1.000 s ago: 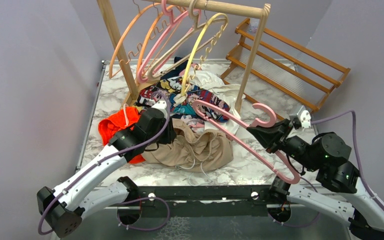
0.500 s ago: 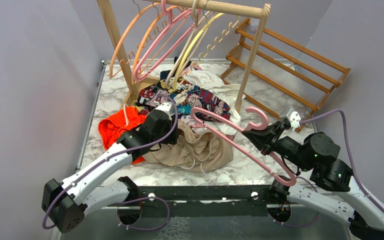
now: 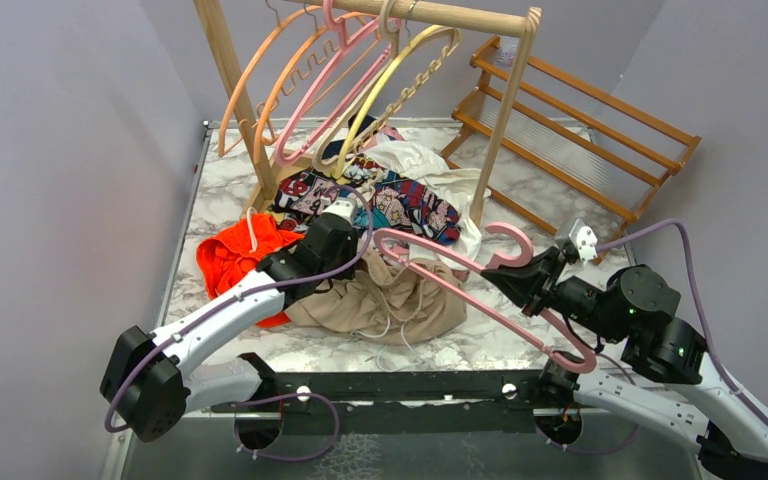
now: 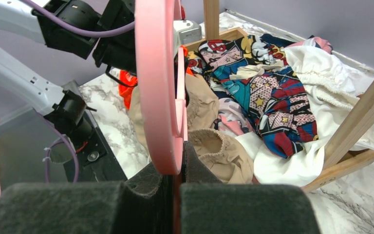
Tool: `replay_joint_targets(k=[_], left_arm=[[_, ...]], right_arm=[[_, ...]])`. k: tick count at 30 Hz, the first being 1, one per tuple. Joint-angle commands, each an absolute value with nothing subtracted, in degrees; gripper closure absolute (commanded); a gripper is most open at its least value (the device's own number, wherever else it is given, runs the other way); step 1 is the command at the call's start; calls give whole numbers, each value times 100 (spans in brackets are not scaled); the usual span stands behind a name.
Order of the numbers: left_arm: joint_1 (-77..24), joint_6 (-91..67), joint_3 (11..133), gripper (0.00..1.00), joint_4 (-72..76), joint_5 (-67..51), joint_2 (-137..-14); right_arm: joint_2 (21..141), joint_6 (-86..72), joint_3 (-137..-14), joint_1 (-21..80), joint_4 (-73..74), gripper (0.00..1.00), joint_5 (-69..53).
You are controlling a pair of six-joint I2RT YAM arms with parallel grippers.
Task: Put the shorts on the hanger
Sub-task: Hang the shorts on the hanger.
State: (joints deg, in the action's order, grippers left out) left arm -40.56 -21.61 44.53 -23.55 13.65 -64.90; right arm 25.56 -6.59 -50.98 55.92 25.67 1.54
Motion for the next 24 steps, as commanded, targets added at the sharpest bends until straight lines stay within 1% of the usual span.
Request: replay_joint_targets(k=[1,4,7,8,18,24], left_arm=[[-4017,-2171,4446,64,-1831,1343,-6504],[-4017,-2179,4431,80,-1808,1299,-6459],[-4017,-2150,4484,98,-1954,1297,-6339],[-4017,-2151,4538,100,-2052,1305,-6272],[-4017,-2361,5082,100,-3432,1233,-5334],[-4017,-2434,5238,100,-3883,1197,-5032]], right_arm=[[2546,-628,-5295,5616,2645,99,-181],[2519,-633,-5238,5612,2598,99,-176],[2519,-628,-5132,5610,2413,99,-267],[2535,-601,-5106,5615,2348,99,-328],[3034,-75,-5355,5614,2124,99,-1087],[3373,127,-5497,5617,2005,99,-1548]])
